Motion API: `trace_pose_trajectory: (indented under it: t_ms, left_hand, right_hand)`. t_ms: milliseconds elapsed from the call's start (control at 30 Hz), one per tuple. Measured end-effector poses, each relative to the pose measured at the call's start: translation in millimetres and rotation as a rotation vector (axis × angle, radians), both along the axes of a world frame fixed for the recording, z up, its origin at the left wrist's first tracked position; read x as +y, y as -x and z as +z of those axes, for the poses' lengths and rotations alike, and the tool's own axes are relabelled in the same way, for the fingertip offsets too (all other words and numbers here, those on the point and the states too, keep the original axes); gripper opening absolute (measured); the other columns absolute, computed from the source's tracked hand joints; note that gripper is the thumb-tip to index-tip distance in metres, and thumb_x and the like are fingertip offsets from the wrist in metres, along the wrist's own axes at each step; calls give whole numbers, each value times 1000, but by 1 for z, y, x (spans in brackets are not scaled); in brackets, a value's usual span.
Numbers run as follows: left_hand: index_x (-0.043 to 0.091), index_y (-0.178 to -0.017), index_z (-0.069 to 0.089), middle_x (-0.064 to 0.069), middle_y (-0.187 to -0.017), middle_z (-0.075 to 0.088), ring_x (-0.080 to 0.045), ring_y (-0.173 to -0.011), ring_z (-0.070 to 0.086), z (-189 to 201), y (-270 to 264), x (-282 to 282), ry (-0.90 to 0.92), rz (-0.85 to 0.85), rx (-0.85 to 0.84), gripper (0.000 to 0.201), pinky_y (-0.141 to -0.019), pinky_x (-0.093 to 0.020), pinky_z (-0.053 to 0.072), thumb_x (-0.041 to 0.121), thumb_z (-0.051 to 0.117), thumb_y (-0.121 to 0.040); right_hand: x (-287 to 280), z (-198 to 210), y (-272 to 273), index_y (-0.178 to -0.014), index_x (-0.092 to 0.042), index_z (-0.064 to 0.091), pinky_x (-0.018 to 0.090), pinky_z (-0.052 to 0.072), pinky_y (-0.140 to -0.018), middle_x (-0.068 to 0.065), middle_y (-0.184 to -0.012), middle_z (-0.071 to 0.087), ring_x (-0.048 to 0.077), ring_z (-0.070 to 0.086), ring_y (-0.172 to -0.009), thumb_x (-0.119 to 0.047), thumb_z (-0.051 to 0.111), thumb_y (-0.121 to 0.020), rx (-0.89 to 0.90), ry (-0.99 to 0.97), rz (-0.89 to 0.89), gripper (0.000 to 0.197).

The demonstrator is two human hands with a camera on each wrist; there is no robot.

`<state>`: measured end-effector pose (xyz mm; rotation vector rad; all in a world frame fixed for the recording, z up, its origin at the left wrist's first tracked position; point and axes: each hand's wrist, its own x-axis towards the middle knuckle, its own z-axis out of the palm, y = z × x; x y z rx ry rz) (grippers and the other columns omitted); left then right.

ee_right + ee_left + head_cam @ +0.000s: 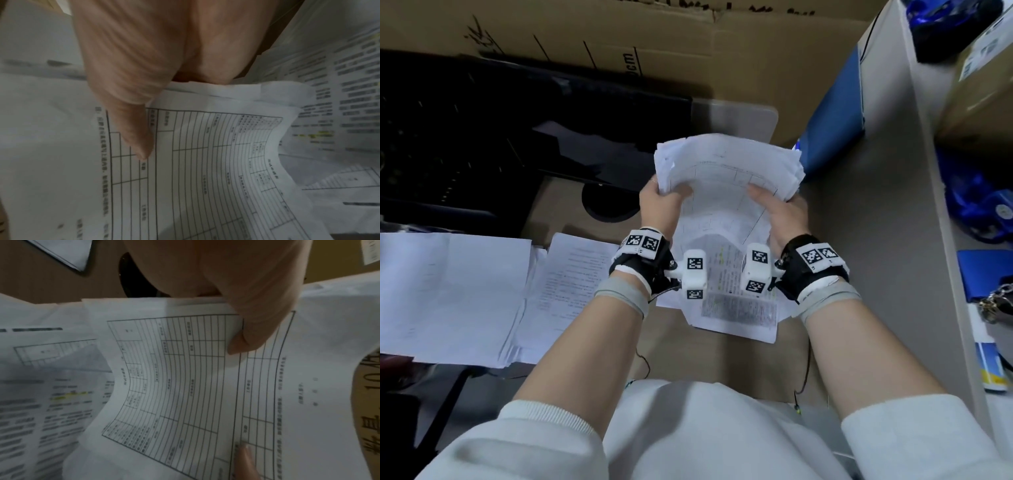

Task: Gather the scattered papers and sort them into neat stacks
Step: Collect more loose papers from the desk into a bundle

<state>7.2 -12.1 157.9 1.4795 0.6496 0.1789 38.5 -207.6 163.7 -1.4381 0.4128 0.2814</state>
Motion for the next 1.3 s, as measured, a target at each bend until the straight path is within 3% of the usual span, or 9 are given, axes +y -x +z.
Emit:
trace_pose_trajectory:
  t_ms: [200,467,667,767,867,967,1033,1167,1300]
  left_hand:
    - [13,-95,62,-8,-94,64,-26,-88,61,-64,45,-5,-88,-202,411,22,-76,-34,47,18,81,-84]
    - [13,-105,73,-4,-101,75,-28,-100,70,-61,42,-2,-7,-123,288,24,-97,-44,55,31,75,-90]
    - [20,-100,75,6,-95,78,-8,-93,73,-48,40,18,165,-3,123,13,-85,-28,57,28,75,-91]
    - [20,-110,72,5,-107,76,-11,-103,72,-46,49,37,95,-90,150,20,-96,-35,56,33,69,-95]
    - [12,-137,57,-4,-125,68,-24,-115,66,-49,61,53,-2,-243,232,40,-102,-43,53,22,61,-98]
    - [16,-157,25,6,-144,49,-12,-129,53,-48,77,59,-22,-305,141,65,-101,-16,46,-5,44,-99]
    - [33,-161,1,13,-158,29,-2,-140,38,-48,83,59,-74,-335,67,91,-112,-15,35,-17,37,-93]
    - [29,-140,58,2,-151,50,-11,-131,50,-40,97,62,-165,-442,65,78,-110,-19,38,-19,40,-81]
    - [4,-119,73,-15,-120,72,-28,-118,66,-21,114,57,284,-268,86,33,-109,-43,47,23,69,-92]
  right_hand:
    - [-3,-50,41,-96,-12,61,27,48,-78,2,-98,65,23,63,-92,-15,79,-79,228,299,173,25]
    - [2,-69,36,-100,-12,70,28,51,-84,1,-98,71,24,68,-97,-24,78,-82,203,338,90,23]
    - [12,-58,47,-93,-19,65,28,49,-84,-6,-93,68,15,66,-89,-29,81,-81,216,340,222,22]
    - [27,-50,54,-94,-16,65,27,48,-82,-5,-93,68,15,65,-88,-31,77,-84,162,373,250,22]
    - [36,-41,59,-98,-17,67,24,47,-78,-7,-91,69,14,66,-88,-36,73,-87,153,375,207,23]
    - [47,-32,67,-102,-18,66,24,44,-80,-7,-94,68,11,64,-88,-33,69,-91,121,363,198,19]
    - [58,-26,74,-102,-19,65,26,46,-82,-7,-95,67,11,65,-89,-30,66,-94,105,356,222,14]
    - [81,-18,87,-105,-20,69,35,53,-93,-1,-102,73,21,69,-102,-33,63,-94,62,320,313,18]
    - [97,-10,100,-143,-29,51,18,43,-99,-13,-137,56,3,54,-122,-29,67,-92,-65,195,617,54]
